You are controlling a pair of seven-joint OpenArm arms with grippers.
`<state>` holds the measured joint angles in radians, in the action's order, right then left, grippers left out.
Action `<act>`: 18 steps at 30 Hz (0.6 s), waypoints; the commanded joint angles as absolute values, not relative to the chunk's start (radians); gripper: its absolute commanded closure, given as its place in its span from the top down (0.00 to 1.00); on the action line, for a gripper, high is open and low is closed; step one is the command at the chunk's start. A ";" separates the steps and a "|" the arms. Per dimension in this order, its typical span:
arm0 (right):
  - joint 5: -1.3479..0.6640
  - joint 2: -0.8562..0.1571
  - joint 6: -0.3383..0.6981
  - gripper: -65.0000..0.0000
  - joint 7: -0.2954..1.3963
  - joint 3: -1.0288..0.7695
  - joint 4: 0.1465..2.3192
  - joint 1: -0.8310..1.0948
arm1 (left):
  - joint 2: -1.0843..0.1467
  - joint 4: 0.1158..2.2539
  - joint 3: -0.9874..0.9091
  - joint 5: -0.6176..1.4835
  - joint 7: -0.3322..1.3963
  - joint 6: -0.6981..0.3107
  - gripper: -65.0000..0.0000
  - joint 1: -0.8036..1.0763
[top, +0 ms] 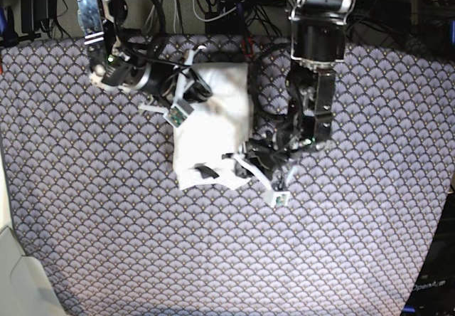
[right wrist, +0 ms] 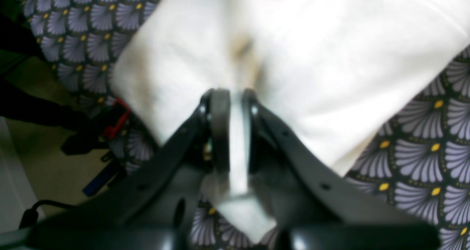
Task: Fold the T-shirt properly
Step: 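Press and straighten the bundle edges with both grippers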
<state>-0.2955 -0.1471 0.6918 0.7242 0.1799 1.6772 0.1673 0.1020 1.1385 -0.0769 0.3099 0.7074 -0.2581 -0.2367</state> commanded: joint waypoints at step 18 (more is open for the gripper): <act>-0.305 -0.179 0.698 0.08 0.713 0.179 1.635 0.185 | 0.085 0.921 -0.084 0.326 0.504 -0.265 0.05 -0.371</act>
